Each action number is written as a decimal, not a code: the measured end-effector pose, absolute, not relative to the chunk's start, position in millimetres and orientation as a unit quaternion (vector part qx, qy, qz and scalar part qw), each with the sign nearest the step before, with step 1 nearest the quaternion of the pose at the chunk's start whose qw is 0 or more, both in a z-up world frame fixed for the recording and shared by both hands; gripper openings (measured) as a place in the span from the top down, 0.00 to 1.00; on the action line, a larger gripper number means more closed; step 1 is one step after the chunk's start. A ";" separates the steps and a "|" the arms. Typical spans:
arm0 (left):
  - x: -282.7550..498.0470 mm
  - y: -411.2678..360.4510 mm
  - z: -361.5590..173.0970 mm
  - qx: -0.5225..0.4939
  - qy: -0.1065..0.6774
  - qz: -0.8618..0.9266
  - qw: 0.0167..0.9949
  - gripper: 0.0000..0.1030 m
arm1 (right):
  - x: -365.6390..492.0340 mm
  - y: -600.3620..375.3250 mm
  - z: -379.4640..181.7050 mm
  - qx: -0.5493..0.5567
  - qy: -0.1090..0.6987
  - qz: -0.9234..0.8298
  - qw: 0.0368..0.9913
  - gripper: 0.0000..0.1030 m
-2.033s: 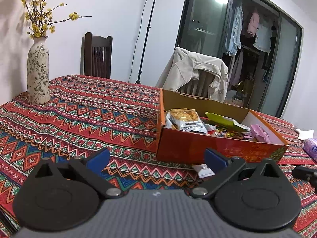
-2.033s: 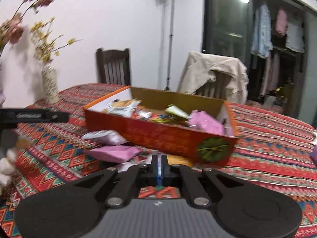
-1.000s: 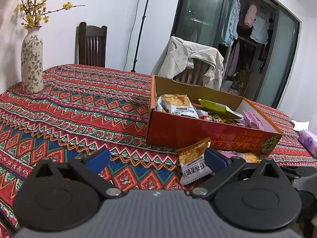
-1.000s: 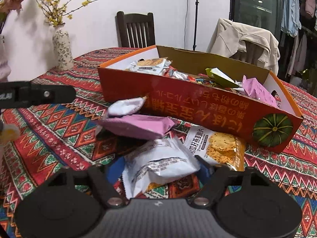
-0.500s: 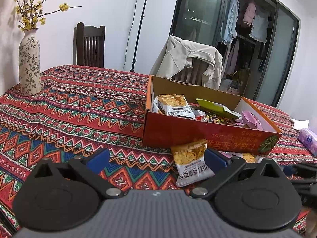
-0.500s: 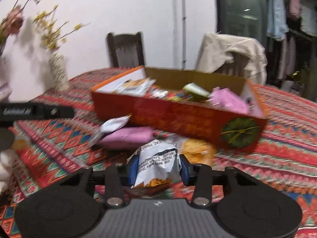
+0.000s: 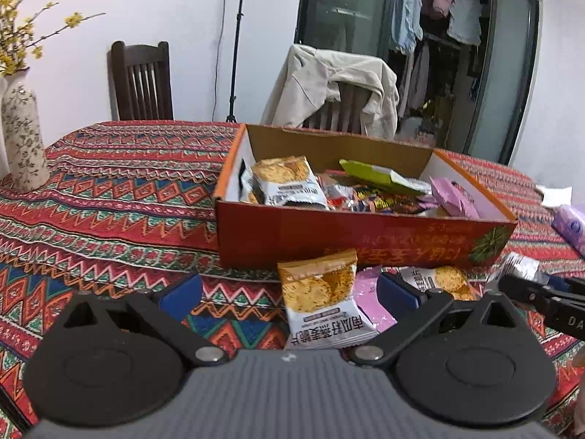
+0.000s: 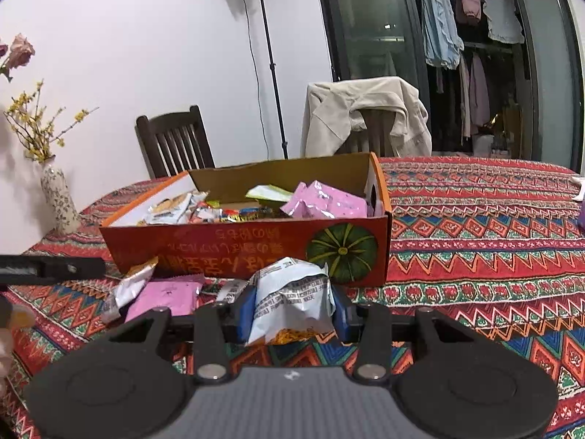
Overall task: Organize snacks
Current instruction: 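Grasp a white oat-cracker packet with the left gripper while the right grasps a white packet, then lift both held packets and carry them over the cardboard box, then open both grippers to drop the packets into the box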
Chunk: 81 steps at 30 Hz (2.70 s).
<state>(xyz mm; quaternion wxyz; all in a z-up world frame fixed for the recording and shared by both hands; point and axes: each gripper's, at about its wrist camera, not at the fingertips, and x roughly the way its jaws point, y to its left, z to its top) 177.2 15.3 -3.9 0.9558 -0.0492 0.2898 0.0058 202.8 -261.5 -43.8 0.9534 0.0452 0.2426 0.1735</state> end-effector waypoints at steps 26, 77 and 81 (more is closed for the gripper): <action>204.4 20.3 -35.4 -0.119 0.336 -0.047 0.933 0.44 | 197.5 -255.3 -48.0 0.036 0.240 0.165 0.956 0.59; 282.5 -19.6 52.5 -0.050 0.170 0.010 0.984 0.57 | 303.4 -224.7 19.3 0.057 0.141 0.128 0.980 0.60; 291.6 -18.6 38.6 -0.037 0.182 0.010 0.983 0.57 | 311.8 -226.4 7.7 0.055 0.152 0.135 0.978 0.60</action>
